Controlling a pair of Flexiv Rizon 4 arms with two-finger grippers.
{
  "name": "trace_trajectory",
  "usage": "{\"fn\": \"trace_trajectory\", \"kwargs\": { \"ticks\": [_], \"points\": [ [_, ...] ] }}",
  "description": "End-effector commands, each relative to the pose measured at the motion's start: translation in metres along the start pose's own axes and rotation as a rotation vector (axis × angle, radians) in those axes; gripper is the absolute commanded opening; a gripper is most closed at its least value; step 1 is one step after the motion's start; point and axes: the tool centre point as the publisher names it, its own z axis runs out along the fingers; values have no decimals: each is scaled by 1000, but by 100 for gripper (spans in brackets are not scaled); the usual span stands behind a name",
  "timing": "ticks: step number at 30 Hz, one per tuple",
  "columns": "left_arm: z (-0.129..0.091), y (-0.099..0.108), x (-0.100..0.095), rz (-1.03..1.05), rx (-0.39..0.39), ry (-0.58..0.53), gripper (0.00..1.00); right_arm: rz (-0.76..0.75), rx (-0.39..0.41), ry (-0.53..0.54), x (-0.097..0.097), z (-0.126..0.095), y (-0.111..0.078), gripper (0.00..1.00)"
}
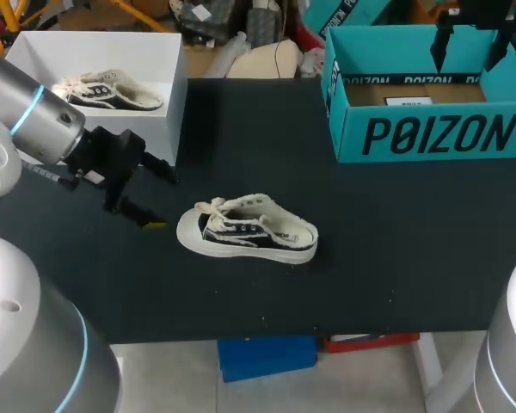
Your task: Take the shoe out of the shoebox, open the shoe tongue, remove and reinsert the insole, then place the shoe into the shoebox
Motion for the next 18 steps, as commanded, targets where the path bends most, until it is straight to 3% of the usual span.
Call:
{"fn": "trace_trajectory", "kwargs": {
  "ticks": [1,4,8,18],
  "points": [
    [1,0,1,1,-1,-3,100,-100,-37,-155,8,-35,11,100],
    [1,0,1,1,-1,-3,100,-372,-153,-154,58,-71,-12,100],
    [1,0,1,1,-1,-3,100,-700,-224,-233,124,-75,-63,100],
    [1,0,1,1,-1,-3,100,-700,-224,-233,124,-75,-63,100]
  ]
}}
